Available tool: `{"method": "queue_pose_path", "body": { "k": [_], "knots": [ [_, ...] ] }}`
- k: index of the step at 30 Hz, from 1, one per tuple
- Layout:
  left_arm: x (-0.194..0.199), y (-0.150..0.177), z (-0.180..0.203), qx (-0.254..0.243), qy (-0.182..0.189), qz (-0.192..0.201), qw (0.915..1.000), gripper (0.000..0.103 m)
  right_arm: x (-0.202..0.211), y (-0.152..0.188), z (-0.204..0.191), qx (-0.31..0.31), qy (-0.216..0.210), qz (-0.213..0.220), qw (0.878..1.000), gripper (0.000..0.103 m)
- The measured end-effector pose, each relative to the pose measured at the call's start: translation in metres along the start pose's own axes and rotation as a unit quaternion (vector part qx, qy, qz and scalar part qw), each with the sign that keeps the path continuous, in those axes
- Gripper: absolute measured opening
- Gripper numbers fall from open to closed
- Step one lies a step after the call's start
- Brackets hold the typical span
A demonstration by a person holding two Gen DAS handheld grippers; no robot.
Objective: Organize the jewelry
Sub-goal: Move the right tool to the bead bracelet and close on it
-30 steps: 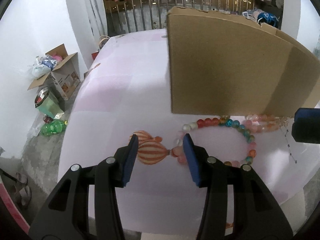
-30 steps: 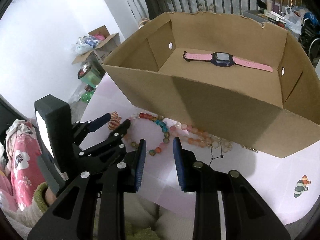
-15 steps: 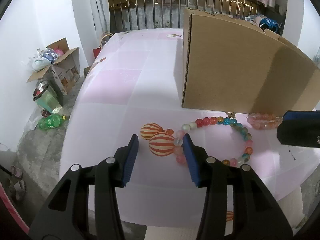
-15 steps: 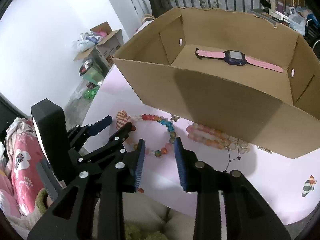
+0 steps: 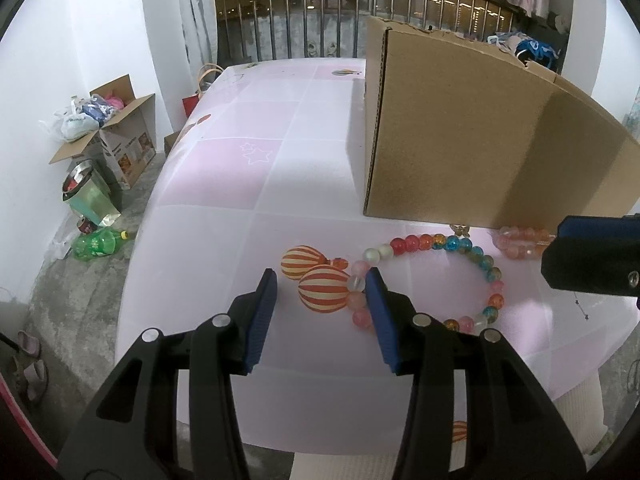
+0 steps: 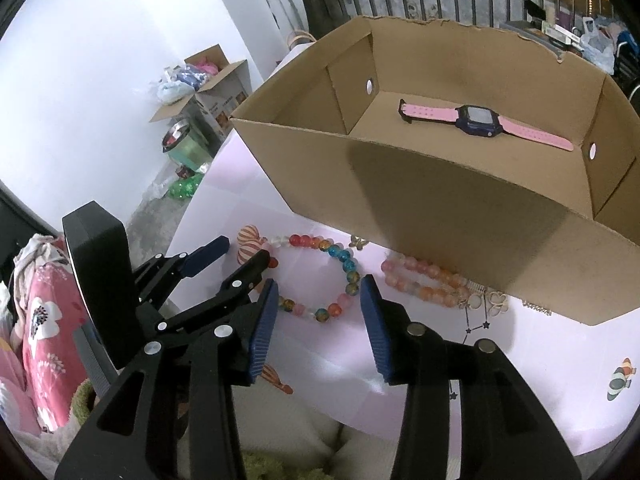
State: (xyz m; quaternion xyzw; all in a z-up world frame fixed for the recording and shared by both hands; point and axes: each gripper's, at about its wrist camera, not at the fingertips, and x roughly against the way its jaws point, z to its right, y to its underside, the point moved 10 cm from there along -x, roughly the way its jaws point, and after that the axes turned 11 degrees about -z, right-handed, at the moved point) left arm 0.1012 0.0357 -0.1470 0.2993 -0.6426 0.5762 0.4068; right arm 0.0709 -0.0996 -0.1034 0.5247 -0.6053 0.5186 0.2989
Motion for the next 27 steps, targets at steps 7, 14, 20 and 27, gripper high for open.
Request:
{"method": "queue_pose_path", "body": {
  "k": [7,14,20,27],
  "knots": [
    [0.008,-0.001,-0.003,0.008,0.051,0.015,0.9985,0.044,0.000,0.002,0.009,0.004,-0.004,0.021,1.000,0.042],
    [0.027,-0.004,-0.009,0.014,0.107,0.041,0.9933,0.044,0.006,0.009,0.012,0.009,-0.006,0.042,0.999,0.042],
    [0.024,0.003,0.004,-0.019,0.127,0.023,0.9914,0.045,0.001,0.015,0.013,0.014,-0.009,0.046,0.999,0.042],
    [0.010,0.003,0.018,-0.048,0.108,0.003,0.9929,0.044,-0.017,0.008,0.011,0.027,-0.002,0.039,0.999,0.040]
  ]
}}
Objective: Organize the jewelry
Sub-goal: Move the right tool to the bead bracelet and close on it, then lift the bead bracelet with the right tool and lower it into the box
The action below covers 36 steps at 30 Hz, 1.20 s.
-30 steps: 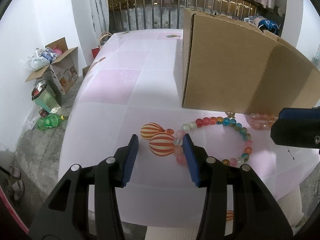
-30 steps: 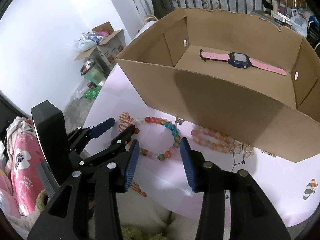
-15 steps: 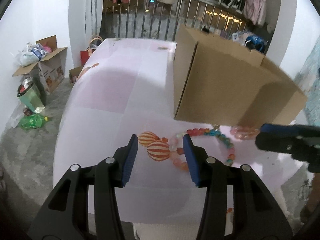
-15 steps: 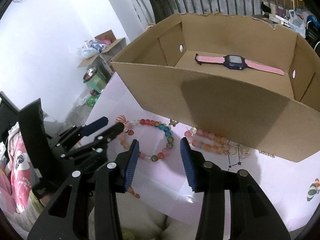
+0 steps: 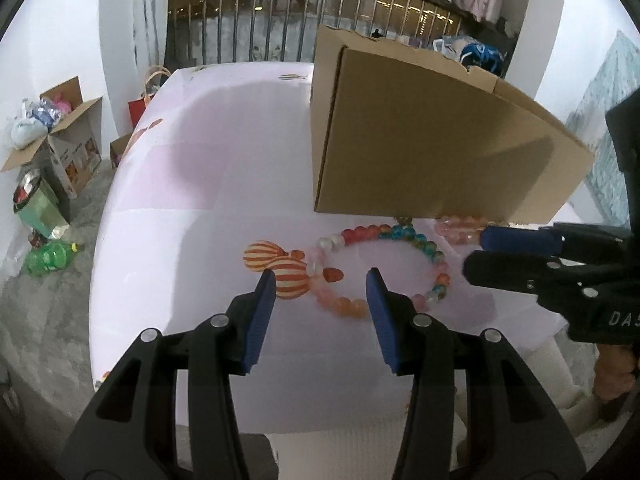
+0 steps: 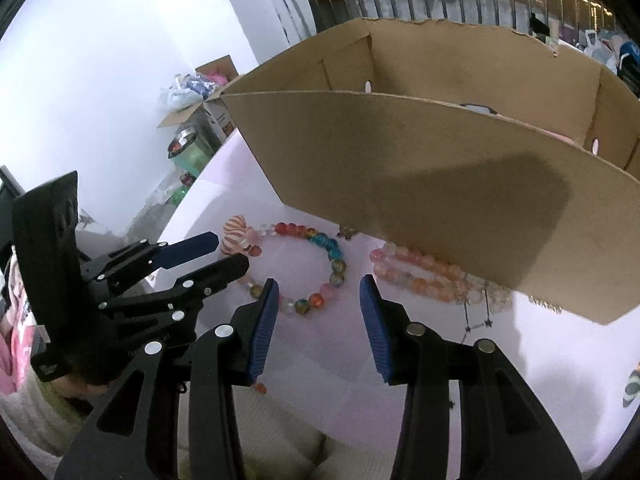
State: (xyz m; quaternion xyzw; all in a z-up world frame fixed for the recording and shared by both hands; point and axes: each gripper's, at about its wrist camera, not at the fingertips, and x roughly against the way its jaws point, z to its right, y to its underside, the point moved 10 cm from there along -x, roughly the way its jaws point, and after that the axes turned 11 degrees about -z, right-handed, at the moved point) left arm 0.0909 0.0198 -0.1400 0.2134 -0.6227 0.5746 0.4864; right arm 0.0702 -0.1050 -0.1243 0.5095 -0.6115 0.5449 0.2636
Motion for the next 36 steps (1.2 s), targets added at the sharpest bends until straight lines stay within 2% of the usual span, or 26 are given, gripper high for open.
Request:
{"method": "queue_pose_path", "body": {
  "k": [3,5,10,18,22,28,36],
  "knots": [
    [-0.005,-0.004,-0.003,-0.009,-0.006,-0.005,0.9999,0.044,-0.010,-0.004,-0.002,0.004,0.001,-0.006,1.000,0.035],
    [-0.009,-0.006,-0.005,-0.014,-0.012,-0.012,0.9998,0.038,-0.016,-0.006,-0.002,0.007,0.002,-0.012,1.000,0.032],
    [-0.016,-0.009,-0.007,-0.025,-0.026,-0.022,0.9991,0.030,-0.026,-0.008,-0.001,0.010,0.012,-0.024,1.000,0.027],
    [-0.019,-0.010,-0.009,-0.035,-0.048,-0.023,0.9980,0.010,-0.035,-0.013,0.001,0.017,0.034,-0.029,0.999,0.016],
    [-0.018,-0.010,-0.009,-0.029,-0.046,-0.020,0.9983,0.009,-0.037,-0.013,-0.001,0.020,0.036,-0.028,0.999,0.010],
    [-0.008,-0.009,-0.005,-0.010,-0.021,-0.014,0.9996,0.008,-0.023,-0.014,-0.001,0.012,0.022,-0.010,1.000,0.010],
    [0.035,-0.014,0.008,-0.002,-0.001,0.023,0.9997,0.008,0.019,-0.017,-0.008,0.024,0.020,0.032,0.999,0.010]
  ]
}}
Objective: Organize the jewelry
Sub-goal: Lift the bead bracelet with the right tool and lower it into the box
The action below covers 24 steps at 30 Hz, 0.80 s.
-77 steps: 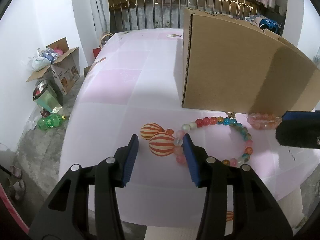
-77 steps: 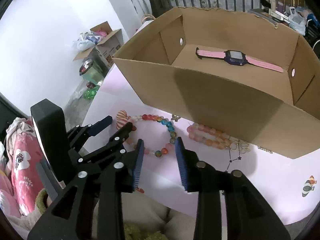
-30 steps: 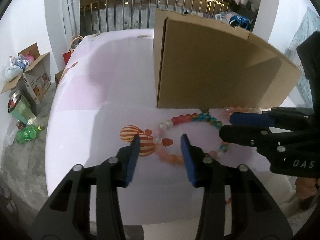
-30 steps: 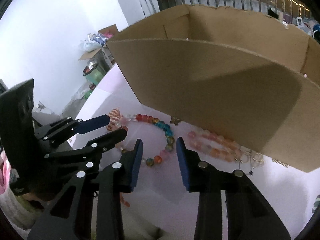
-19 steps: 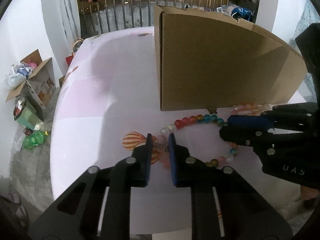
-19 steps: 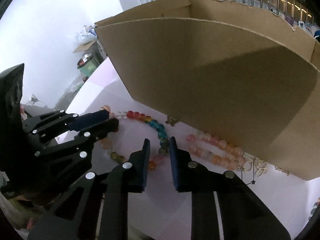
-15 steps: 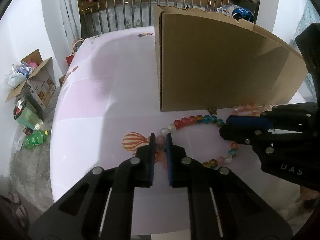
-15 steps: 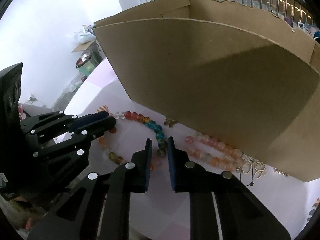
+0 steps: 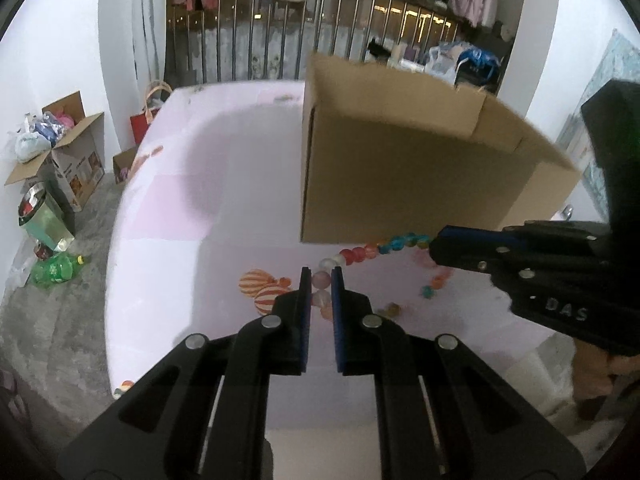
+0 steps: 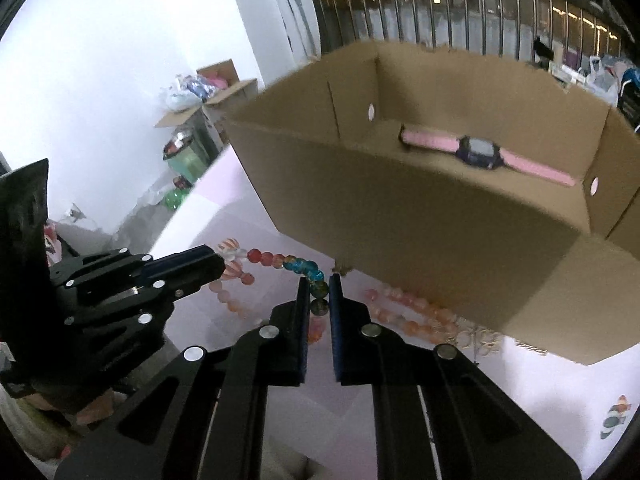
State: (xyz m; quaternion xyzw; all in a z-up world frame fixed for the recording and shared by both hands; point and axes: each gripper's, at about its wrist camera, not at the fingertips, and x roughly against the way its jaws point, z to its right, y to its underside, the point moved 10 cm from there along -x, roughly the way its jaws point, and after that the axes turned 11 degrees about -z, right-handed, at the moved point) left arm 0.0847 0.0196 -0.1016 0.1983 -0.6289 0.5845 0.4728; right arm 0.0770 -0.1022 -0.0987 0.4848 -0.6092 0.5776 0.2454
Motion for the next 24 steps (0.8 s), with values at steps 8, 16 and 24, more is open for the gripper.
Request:
{"method": "queue_pose_path", "body": {
  "k": [8,16,24],
  "knots": [
    [0.082,-0.057,0.023,-0.017,0.043,0.091,0.9948,0.009,0.073,-0.041,-0.009,0.019,-0.015,0.086,0.996,0.010],
    [0.079,-0.145,0.047,-0.040,0.056,0.109,0.9917,0.009,0.103,-0.112,0.034,0.004,-0.014,0.105,0.994,0.010],
    [0.001,-0.173,0.046,-0.042,0.016,0.023,0.9987,0.009,0.033,-0.130,0.077,-0.066,-0.037,-0.021,0.997,0.010]
  ]
}}
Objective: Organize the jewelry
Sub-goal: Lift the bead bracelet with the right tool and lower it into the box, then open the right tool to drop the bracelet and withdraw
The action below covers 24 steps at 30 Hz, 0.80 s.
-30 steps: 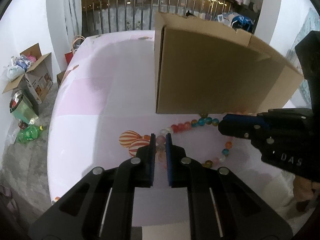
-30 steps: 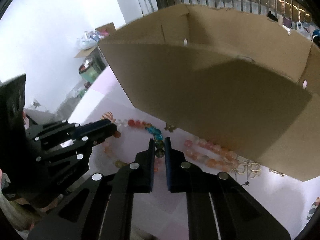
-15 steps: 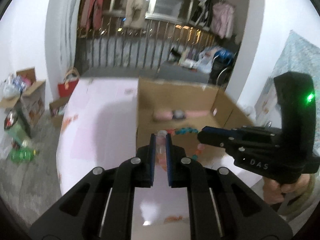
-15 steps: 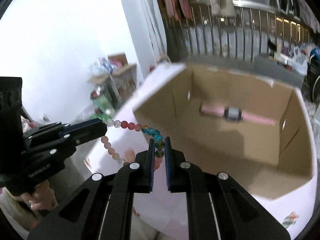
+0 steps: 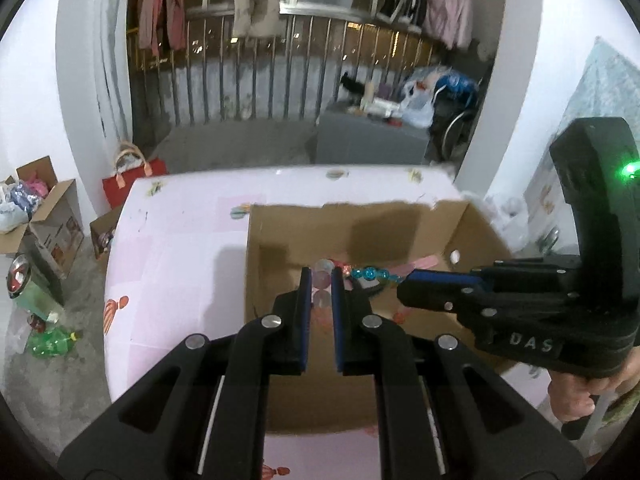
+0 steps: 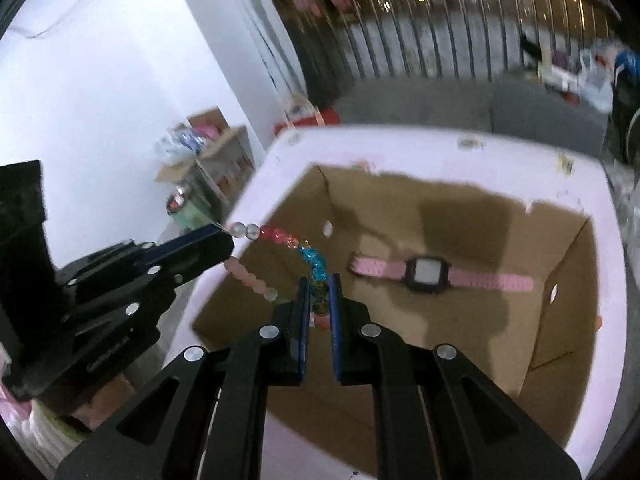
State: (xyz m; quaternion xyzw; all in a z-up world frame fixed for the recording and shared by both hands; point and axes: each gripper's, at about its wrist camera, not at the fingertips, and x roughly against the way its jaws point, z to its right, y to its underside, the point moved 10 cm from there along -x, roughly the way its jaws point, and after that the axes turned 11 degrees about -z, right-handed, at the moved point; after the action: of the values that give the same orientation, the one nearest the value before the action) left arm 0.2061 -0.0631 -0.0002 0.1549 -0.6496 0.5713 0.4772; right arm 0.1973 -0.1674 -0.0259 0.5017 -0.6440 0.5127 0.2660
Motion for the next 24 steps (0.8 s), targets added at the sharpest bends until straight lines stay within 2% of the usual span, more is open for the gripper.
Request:
{"method": "queue_pose_path", "body": {
  "k": [6,9,10,12,13,15,24],
  "knots": [
    [-0.034,0.006,-0.003,-0.009,-0.023,-0.048,0.9986,0.009,-0.043,0.009,0.018,-0.030,0.021,-0.071,0.997,0.010],
    [-0.046,0.008,-0.008,-0.010,-0.042,-0.059,0.9973,0.009,-0.055,0.012,0.027,-0.051,0.030,-0.090,0.994,0.011],
    [-0.046,0.009,-0.008,-0.010,-0.043,-0.057,0.9974,0.010,-0.056,0.012,0.029,-0.052,0.034,-0.090,0.994,0.011],
    [-0.043,0.008,-0.008,-0.007,-0.043,-0.048,0.9979,0.020,-0.056,0.010,0.032,-0.055,0.037,-0.087,0.994,0.012],
    [-0.040,0.008,-0.009,-0.006,-0.044,-0.043,0.9981,0.023,-0.056,0.010,0.033,-0.056,0.036,-0.085,0.994,0.014],
    [-0.033,0.007,-0.011,-0.005,-0.049,-0.031,0.9983,0.026,-0.051,0.008,0.034,-0.054,0.042,-0.072,0.995,0.023],
    [0.005,0.004,-0.016,0.019,-0.055,0.021,0.9981,0.044,-0.012,0.012,0.021,-0.028,0.070,-0.010,0.997,0.038]
  ]
}}
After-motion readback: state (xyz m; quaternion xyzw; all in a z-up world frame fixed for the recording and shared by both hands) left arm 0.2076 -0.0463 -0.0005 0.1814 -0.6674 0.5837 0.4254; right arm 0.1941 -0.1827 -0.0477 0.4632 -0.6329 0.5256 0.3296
